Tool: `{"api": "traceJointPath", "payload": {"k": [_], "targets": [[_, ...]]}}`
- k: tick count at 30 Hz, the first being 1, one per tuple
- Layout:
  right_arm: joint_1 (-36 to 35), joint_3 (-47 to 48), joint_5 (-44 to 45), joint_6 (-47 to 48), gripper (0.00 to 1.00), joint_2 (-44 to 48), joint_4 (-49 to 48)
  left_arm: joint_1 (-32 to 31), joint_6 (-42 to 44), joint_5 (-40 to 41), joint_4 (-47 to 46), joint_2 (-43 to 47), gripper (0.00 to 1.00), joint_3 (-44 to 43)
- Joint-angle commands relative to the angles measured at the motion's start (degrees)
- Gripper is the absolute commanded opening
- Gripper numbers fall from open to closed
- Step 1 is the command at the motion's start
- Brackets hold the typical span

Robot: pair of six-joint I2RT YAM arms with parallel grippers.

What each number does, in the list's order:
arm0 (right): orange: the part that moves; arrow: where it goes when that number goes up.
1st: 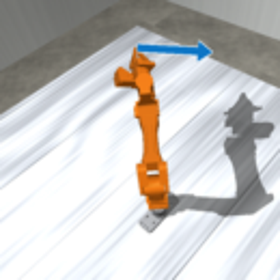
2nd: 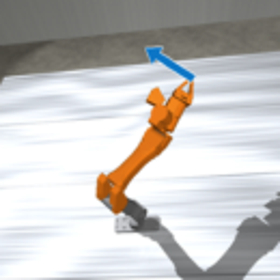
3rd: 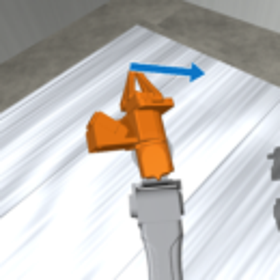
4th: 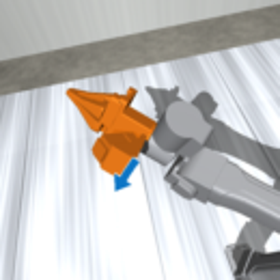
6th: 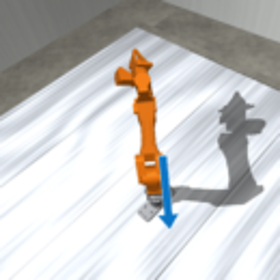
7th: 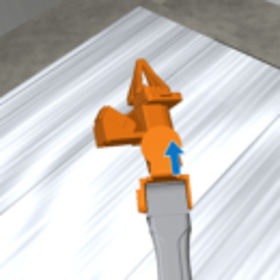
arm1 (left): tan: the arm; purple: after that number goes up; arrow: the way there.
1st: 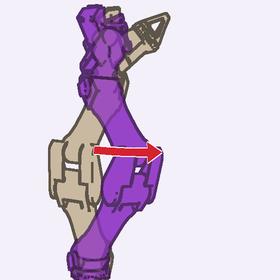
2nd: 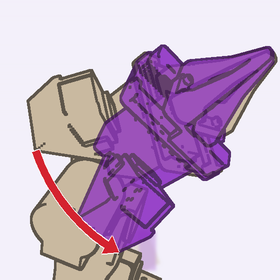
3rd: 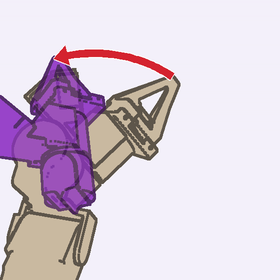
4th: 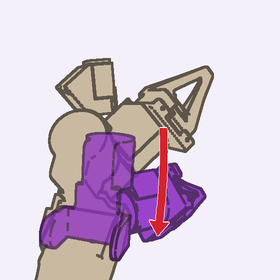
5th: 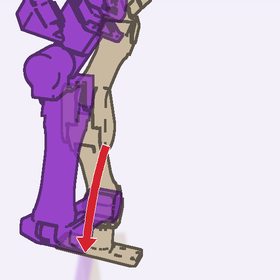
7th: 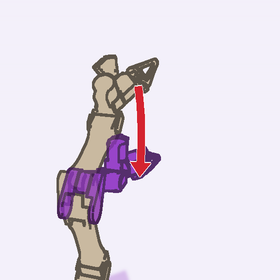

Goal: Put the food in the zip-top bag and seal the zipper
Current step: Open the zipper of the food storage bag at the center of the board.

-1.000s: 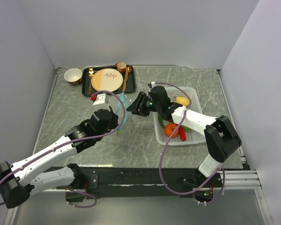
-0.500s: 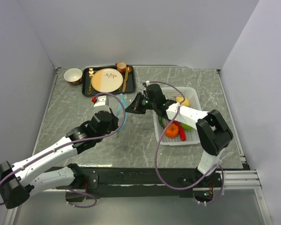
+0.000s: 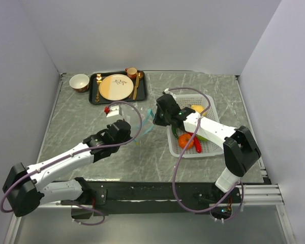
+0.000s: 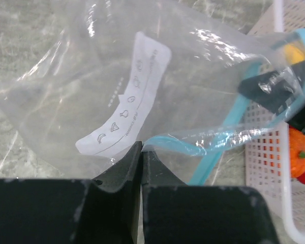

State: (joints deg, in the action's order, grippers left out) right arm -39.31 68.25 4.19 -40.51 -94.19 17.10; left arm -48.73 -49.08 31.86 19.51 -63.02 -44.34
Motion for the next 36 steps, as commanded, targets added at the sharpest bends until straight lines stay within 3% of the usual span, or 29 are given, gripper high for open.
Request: {"api": "traceJointPath", "payload": {"k": [1, 2, 4, 5, 7, 9, 13, 16, 19, 24, 32, 36], "targets": [[-0.59, 1.89, 7.42, 2.02, 0.0, 0.94, 3.82, 0.21, -1.72, -0.21, -0.69, -2.1, 0.11, -0.49], [-0.77, 1.45, 6.89, 1.93, 0.0, 1.55, 3.29, 0.21, -1.46, -0.74, -0.96, -2.1, 0.26, -0.49], [-0.86, 0.31, 4.61, 1.67, 0.0, 2.17, 1.45, 0.21, -0.14, -1.97, -1.75, -1.58, 0.39, -0.75], [-0.77, 0.13, 3.99, 1.32, 0.0, 2.69, 1.01, 0.21, 0.3, -2.32, -2.28, -0.79, 0.59, -0.84], [-0.86, 0.04, 1.1, 1.14, 0.0, 2.96, -0.05, 0.21, 1.35, -3.11, -2.89, 0.35, 0.8, -1.28], [-0.77, 0.48, -1.19, 0.17, 0.0, 2.52, -0.58, 0.13, 2.31, -3.64, -3.77, 2.02, 0.89, -1.89], [-0.86, 0.83, -7.69, -1.59, 0.0, 1.65, -3.47, 0.13, 4.25, -4.61, -4.04, 3.7, 0.93, -3.03], [-0.68, 1.71, -7.88, -1.94, 0.0, 0.77, -2.87, 0.13, 3.2, 0.21, -2.1, 5.36, 0.99, -4.18], [-0.59, 2.94, -6.56, -0.45, 0.0, 0.06, -0.15, 2.66, 5.39, 4.7, -1.49, 6.69, 0.99, -5.93], [-0.42, 7.16, -4.71, 7.37, 0.0, -4.06, 8.37, 17.15, 6.01, -5.37, -2.97, 4.05, 0.99, -6.65], [-0.24, 4.44, -6.03, 9.49, 0.0, -4.6, 7.15, 22.71, 3.91, -13.57, -13.78, -5.78, 0.99, -3.3], [-0.24, 4.53, -6.03, 9.93, 0.0, -4.86, 7.07, 26.39, 3.12, -16.29, -14.06, -11.5, 0.99, -4.61]]}}
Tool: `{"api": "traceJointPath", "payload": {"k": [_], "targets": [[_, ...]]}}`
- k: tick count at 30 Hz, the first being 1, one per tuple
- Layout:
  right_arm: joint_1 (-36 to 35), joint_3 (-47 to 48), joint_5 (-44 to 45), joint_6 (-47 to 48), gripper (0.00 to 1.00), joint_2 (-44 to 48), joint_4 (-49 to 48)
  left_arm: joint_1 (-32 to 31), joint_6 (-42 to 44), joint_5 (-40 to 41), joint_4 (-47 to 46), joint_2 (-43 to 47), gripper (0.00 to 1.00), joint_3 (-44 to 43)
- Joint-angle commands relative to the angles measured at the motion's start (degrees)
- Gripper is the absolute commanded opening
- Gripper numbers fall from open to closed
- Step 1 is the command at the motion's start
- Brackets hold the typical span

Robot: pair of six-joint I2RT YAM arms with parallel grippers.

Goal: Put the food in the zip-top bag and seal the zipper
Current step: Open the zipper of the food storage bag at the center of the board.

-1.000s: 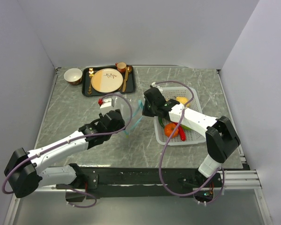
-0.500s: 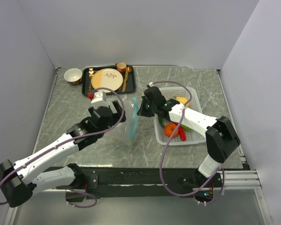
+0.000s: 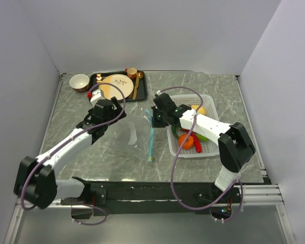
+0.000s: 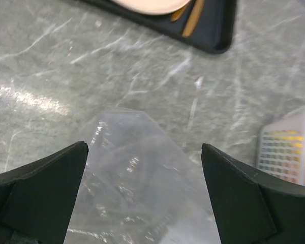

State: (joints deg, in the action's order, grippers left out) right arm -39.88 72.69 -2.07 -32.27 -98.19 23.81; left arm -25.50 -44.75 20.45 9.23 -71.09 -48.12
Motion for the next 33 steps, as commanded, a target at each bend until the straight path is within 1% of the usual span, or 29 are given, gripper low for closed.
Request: {"api": "traceJointPath", "payload": {"k": [1, 3, 6, 9, 11, 12, 14, 17, 18, 21, 23, 26, 29, 30, 32, 33], "targets": [[0.41, 0.09, 0.22, 1.86, 0.0, -0.86, 0.27, 4.04, -1.56, -6.54, -3.7, -4.92, 0.99, -1.01], [0.5, 0.18, 0.04, 1.95, 0.0, -0.95, 0.27, 6.32, -2.18, -7.87, -4.57, -5.46, 0.99, -0.23], [0.5, 0.7, -0.48, 2.13, 0.0, -1.56, 0.27, 8.09, -2.88, -9.9, -7.37, -4.24, 0.99, 2.23], [0.76, 0.88, -1.1, 2.04, 0.0, -1.91, 0.01, 9.41, -3.5, -11.83, -7.39, -4.84, 0.99, 2.77], [0.85, 1.05, -1.36, 2.13, 0.0, -1.92, 0.01, 9.76, -3.32, -11.75, -7.3, -5.81, 0.94, 3.29], [0.85, 1.05, -1.45, 2.04, 0.0, -1.92, -0.17, 9.94, -3.24, -12.18, -7.74, -5.81, 0.9, 3.73], [1.03, 0.97, -1.89, 1.86, 0.0, -1.74, -0.26, 10.03, -3.59, -12.36, -8.79, -5.29, 0.88, 5.57], [1.47, 1.23, -2.33, 1.77, 0.0, -1.48, -0.43, 10.55, -4.03, -12.89, -11.95, -3.62, 0.81, 8.21], [1.38, 1.23, -2.76, 1.77, 0.0, -1.56, -0.43, 11.08, -3.94, -13.58, -12.57, -3.27, 0.76, 8.74], [1.47, 1.49, -3.56, 1.95, 0.0, -1.48, -0.52, 11.78, -3.5, -14.91, -15.11, -3.18, 0.68, 10.32], [1.64, 1.76, -3.91, 2.04, 0.0, -1.56, -0.52, 12.05, -3.41, -16.22, -17.65, -3.53, 0.69, 11.38], [1.47, 1.93, -4.44, 2.3, 0.0, -1.3, -0.26, 12.14, -2.98, -17.19, -19.78, -4.14, 0.65, 11.91], [1.56, 1.58, -5.58, 2.56, 0.0, -1.04, -0.52, 12.58, -2.45, -18.77, -21.89, -5.63, 0.48, 11.03], [1.56, 1.5, -6.1, 2.83, 0.0, -0.86, -0.78, 12.75, -2.45, -19.13, -22.33, -6.07, 0.34, 10.68], [1.56, 0.97, -6.55, 2.92, 0.0, -0.6, -0.96, 13.19, -2.45, -20.0, -22.85, -8.0, 0.2, 9.63], [1.56, 0.88, -6.63, 3.09, 0.0, -0.34, -1.05, 13.28, -2.53, -20.96, -23.03, -9.23, 0.08, 9.27]]}}
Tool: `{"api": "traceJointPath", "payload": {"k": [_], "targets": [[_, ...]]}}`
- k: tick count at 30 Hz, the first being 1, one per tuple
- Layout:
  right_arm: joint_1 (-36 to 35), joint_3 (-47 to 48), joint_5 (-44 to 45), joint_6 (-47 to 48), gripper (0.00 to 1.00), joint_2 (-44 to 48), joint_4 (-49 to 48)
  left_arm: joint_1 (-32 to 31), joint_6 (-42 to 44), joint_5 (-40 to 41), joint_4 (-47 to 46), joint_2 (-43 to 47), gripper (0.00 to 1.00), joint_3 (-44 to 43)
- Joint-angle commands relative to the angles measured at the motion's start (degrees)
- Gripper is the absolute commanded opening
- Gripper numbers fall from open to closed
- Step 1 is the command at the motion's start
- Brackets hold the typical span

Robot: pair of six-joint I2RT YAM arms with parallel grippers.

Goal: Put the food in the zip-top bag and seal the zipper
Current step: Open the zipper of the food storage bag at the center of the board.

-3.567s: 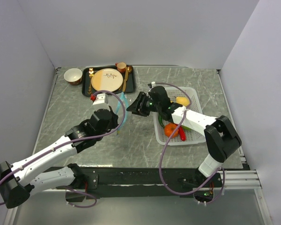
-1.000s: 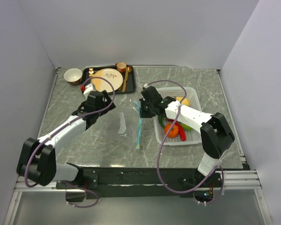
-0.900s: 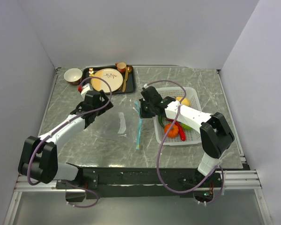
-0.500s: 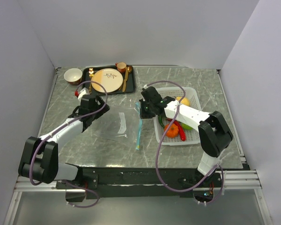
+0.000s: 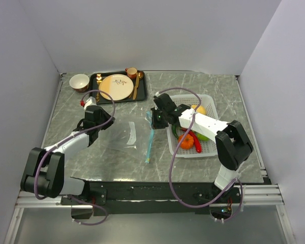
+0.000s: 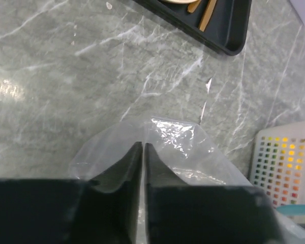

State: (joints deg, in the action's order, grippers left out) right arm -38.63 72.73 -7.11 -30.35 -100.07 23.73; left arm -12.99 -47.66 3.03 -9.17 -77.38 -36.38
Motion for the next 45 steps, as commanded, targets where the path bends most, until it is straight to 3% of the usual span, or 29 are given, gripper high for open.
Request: {"api": "traceJointPath", "payload": {"k": [1, 7, 15, 25, 28, 29, 30, 32, 34, 35, 42, 45], "targets": [[0.31, 0.66, -1.67, 1.26, 0.0, 1.55, -1.05, 0.86, 0.29, -3.9, -4.72, -3.47, 0.04, -2.99], [0.57, 0.92, -1.59, 1.78, 0.0, 1.46, -0.35, 1.74, 0.46, -3.21, -3.24, -3.65, 0.01, -3.17], [2.68, -1.09, 0.26, 2.14, 0.0, 2.95, 0.8, 9.21, 2.74, -3.2, 0.9, 0.74, 0.01, -2.47], [3.83, -1.8, -5.44, 1.52, 0.0, 3.39, -1.75, 11.06, 6.61, -2.58, 2.67, -0.39, 0.01, -2.99], [3.91, -1.45, -6.24, 1.08, 0.0, 3.39, -2.63, 11.06, 6.88, -7.06, 2.67, -1.19, 0.18, -4.31], [3.83, -1.28, -6.77, 0.65, 0.0, 3.48, -2.98, 11.06, 6.88, -8.64, 2.84, -0.41, 0.38, -4.49], [3.83, -1.01, -6.95, 0.12, 0.0, 3.57, -3.07, 10.97, 6.79, -9.09, 3.01, 0.47, 0.48, -4.75], [3.92, -1.1, -7.73, -1.37, 0.0, 3.74, -4.12, 10.97, 6.96, -8.92, 4.68, 3.97, 0.8, -5.54], [3.92, -1.27, -7.74, -3.65, 0.0, 3.74, -4.91, 10.97, 7.4, -8.48, 7.57, 6.71, 0.9, -6.5], [3.92, -1.53, -7.65, -4.45, 0.0, 3.74, -5.35, 10.97, 7.75, -8.3, 8.63, 8.9, 0.94, -7.81], [3.91, -2.77, -9.67, -11.92, 0.0, 4.36, -9.75, 6.94, 9.69, -4.63, 17.07, 18.75, 0.94, -9.76], [3.83, -2.86, -10.29, -14.3, 0.0, 4.62, -11.51, -3.31, 8.9, -1.03, 19.97, 21.57, 0.93, -10.64]]}}
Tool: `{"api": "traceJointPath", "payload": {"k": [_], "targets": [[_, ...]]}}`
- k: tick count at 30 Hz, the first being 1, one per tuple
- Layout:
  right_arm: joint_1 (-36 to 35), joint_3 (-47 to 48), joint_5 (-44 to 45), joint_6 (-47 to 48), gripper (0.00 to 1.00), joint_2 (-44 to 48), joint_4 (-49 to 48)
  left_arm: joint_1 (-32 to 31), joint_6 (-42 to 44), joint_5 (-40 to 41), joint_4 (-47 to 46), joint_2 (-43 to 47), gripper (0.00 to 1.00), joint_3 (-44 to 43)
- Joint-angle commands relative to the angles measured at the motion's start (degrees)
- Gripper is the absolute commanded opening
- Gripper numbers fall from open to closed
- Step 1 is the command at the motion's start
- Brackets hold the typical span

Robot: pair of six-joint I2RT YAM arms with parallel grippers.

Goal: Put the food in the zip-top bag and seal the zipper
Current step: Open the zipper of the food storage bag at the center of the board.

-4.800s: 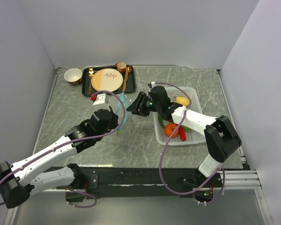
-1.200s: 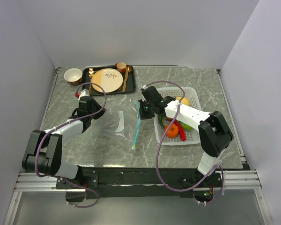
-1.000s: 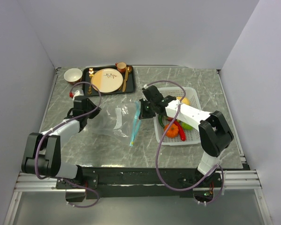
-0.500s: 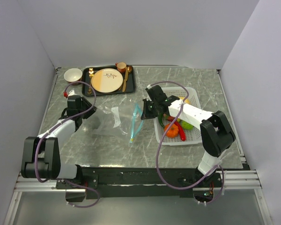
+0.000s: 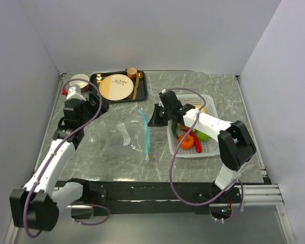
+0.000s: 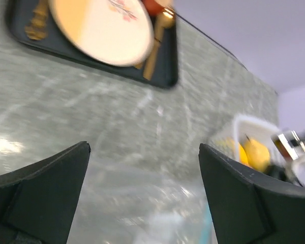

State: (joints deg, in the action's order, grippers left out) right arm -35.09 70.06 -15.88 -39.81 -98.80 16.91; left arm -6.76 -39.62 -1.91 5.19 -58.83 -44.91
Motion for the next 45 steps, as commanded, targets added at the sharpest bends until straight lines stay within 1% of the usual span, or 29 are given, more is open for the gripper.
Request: {"api": "traceJointPath", "payload": {"k": [1, 2, 3, 5, 6, 8, 9, 11, 12, 15, 21, 23, 26, 30, 33, 34, 38, 39, 41, 42, 45], "targets": [[0.29, -0.02, -1.61, -5.62, 0.0, 3.09, -4.86, -11.84, 0.51, 4.46, 5.88, 3.63, 0.93, -2.29], [0.37, 0.51, -1.52, -5.89, 0.0, 3.0, -4.87, -14.04, -0.45, 4.98, 5.97, 3.81, 0.93, -2.47], [0.37, 0.69, -1.09, -6.24, 0.0, 2.83, -4.69, -18.15, -1.07, 5.77, 6.32, 3.72, 0.93, -2.55], [0.29, 0.69, 0.93, -7.64, 0.0, 2.83, -4.07, -22.04, -2.3, 8.58, 6.85, 2.93, 0.92, -3.08], [0.37, 0.78, 1.72, -8.34, 0.0, 3.0, -3.81, -25.89, -2.57, 9.81, 7.02, 2.41, 0.92, -3.26], [0.64, 0.17, 3.22, -10.37, 0.0, 3.35, -3.72, -29.6, -3.18, 14.11, 7.99, 0.65, 0.92, -4.05], [0.9, -0.01, 3.4, -11.07, 0.0, 3.44, -3.9, -32.67, -3.54, 15.43, 8.69, 0.12, 0.92, -4.31], [1.34, -0.89, 4.1, -13.7, 0.0, 3.71, -4.07, -35.23, -4.06, 18.07, 8.7, -1.02, 0.92, -4.84], [1.95, -1.5, 3.84, -15.45, 0.0, 3.97, -4.68, -37.68, -4.24, 18.87, 8.87, -1.37, 0.92, -5.1], [3.18, -4.05, 2.35, -18.88, 0.0, 4.85, -7.76, -41.91, -5.03, 23.26, 9.75, -2.6, 0.91, -6.24], [4.33, -5.37, -0.72, -20.39, 0.0, 5.11, -9.78, -47.63, -6.88, 28.97, 11.16, -7.35, 0.91, -8.27], [4.24, -6.07, -1.52, -20.48, 0.0, 5.64, -10.84, -48.69, -7.05, 30.21, 11.68, -9.54, 0.9, -9.14], [4.33, -6.69, -2.31, -20.66, 0.0, 6.69, -11.37, -50.18, -7.32, 31.62, 11.86, -12.09, 0.87, -9.76], [4.42, -6.61, -1.96, -20.04, 0.0, 7.75, -10.67, -51.68, -9.68, 34.69, 12.47, -13.42, 0.84, -9.15], [4.33, -6.61, -2.31, -19.78, 0.0, 8.19, -10.75, -51.77, -11.53, 37.5, 13.27, -13.77, 0.79, -8.62], [4.33, -6.78, -2.66, -19.69, 0.0, 8.28, -11.02, -51.77, -11.45, 38.47, 13.35, -14.29, 0.75, -8.88], [4.33, -6.96, -3.02, -19.16, 0.0, 8.72, -10.75, -51.77, -11.36, 39.53, 13.88, -16.84, 0.68, -10.55], [4.33, -7.04, -3.19, -18.9, 0.0, 8.98, -10.84, -51.77, -11.53, 39.79, 14.06, -17.89, 0.62, -11.16], [4.24, -7.04, -3.11, -18.37, 0.0, 9.24, -10.32, -51.77, -11.8, 40.67, 14.58, -18.51, 0.56, -11.69], [4.33, -7.13, -2.93, -17.76, 0.0, 9.5, -9.79, -51.77, -11.97, 40.93, 14.76, -18.52, 0.51, -11.87], [4.33, -7.22, -2.49, -16.27, 0.0, 9.86, -8.56, -51.77, -12.24, 41.81, 15.02, -17.82, 0.42, -11.79]]}}
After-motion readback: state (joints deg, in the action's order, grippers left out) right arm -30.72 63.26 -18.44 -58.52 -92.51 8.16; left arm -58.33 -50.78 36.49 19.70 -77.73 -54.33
